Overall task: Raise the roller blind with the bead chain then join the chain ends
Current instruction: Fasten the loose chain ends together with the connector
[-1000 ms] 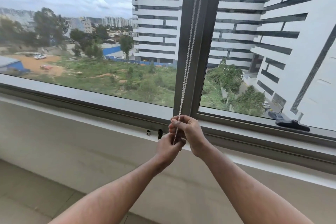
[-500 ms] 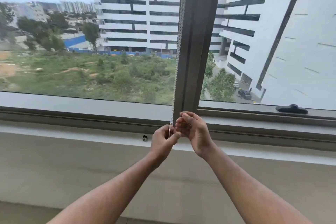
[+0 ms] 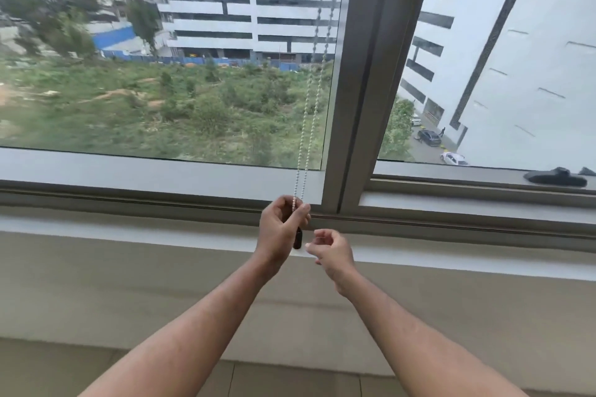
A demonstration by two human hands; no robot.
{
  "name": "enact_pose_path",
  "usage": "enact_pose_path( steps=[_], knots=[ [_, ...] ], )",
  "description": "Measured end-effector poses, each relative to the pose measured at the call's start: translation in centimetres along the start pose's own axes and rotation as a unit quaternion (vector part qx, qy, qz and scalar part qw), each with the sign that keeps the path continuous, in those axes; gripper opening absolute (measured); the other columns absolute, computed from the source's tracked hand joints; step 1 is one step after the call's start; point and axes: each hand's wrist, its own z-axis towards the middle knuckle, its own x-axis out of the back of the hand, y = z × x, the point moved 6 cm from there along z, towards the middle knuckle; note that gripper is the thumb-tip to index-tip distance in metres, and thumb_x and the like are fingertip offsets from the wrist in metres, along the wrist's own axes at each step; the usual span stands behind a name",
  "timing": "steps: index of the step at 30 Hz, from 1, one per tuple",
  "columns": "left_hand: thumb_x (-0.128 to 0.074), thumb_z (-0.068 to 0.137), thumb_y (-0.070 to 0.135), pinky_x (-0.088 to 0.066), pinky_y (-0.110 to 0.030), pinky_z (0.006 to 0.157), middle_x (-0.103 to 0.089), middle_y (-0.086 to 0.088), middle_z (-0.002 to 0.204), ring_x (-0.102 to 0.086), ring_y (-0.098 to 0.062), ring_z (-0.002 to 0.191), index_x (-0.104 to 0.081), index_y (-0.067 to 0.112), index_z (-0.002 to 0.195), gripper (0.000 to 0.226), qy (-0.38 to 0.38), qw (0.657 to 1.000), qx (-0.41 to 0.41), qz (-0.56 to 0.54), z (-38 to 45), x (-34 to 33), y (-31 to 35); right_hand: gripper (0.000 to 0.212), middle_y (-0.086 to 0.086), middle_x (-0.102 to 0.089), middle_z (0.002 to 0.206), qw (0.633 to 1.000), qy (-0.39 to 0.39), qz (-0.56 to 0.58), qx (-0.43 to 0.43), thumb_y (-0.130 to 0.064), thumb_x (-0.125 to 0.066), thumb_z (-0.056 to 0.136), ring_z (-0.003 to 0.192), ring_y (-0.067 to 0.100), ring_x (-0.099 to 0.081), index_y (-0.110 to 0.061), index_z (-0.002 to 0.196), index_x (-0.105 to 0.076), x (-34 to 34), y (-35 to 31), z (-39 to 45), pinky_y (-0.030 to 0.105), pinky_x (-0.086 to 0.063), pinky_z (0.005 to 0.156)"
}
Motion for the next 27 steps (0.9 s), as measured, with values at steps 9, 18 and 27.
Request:
enact_pose_path(
  steps=[9, 18, 27],
  knots=[
    [-0.06, 0.101, 0.014, -0.056, -0.028, 0.077, -0.067, 0.005, 0.073, -0.065, -0.012, 0.074, -0.059, 0.005, 0.098, 0.01, 0.07, 0.998, -0.004, 0.007, 0.7, 0.2, -0.8, 0.057, -0.013, -0.068, 0.113, 0.964, -0.023, -0.25, 0.092, -0.049, -0.08, 0.076, 0.108, 0.01, -0.065, -0.03, 0.126, -0.061, -2.7, -0.2, 3.2, 0.036, -0.056, 0.093],
    [-0.054, 0.103, 0.009, -0.052, -0.021, 0.073, -0.062, -0.005, 0.078, -0.061, -0.008, 0.07, -0.057, 0.004, 0.098, 0.008, 0.098, 0.995, -0.017, 0.024, 0.5, 0.1, -0.7, 0.03, -0.012, -0.075, 0.103, 0.957, -0.046, -0.262, 0.115, -0.043, -0.076, 0.084, 0.097, 0.015, -0.069, -0.031, 0.11, -0.068, -3.6, -0.6, 4.1, 0.037, -0.058, 0.086],
    [-0.056, 0.101, 0.0, -0.059, -0.035, 0.077, -0.068, -0.01, 0.095, -0.071, -0.019, 0.08, -0.061, 0.01, 0.098, 0.012, 0.136, 0.987, -0.079, 0.033, -1.1, 0.8, 0.0, 0.023, -0.01, -0.078, 0.093, 0.965, -0.118, -0.154, 0.178, -0.028, -0.085, 0.082, 0.088, 0.004, -0.074, -0.027, 0.102, -0.073, -2.1, -3.1, 0.9, 0.029, -0.06, 0.08]
  ],
)
